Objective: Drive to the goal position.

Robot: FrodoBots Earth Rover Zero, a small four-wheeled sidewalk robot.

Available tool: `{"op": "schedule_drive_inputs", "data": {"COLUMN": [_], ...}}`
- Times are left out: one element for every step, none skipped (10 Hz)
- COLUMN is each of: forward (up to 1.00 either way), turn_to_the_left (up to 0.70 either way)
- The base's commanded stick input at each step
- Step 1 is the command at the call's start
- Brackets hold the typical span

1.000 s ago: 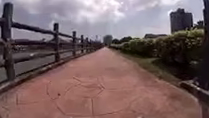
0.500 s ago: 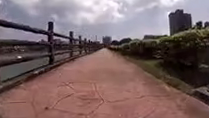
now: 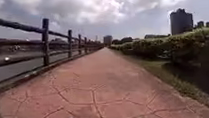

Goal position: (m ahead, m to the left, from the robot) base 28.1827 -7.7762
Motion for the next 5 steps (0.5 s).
{"op": "schedule_drive_inputs", "data": {"forward": [0.7,0.7,0.7,0.7,0.7], "turn_to_the_left": [0.0,0.0,0.0,0.0,0.0]}}
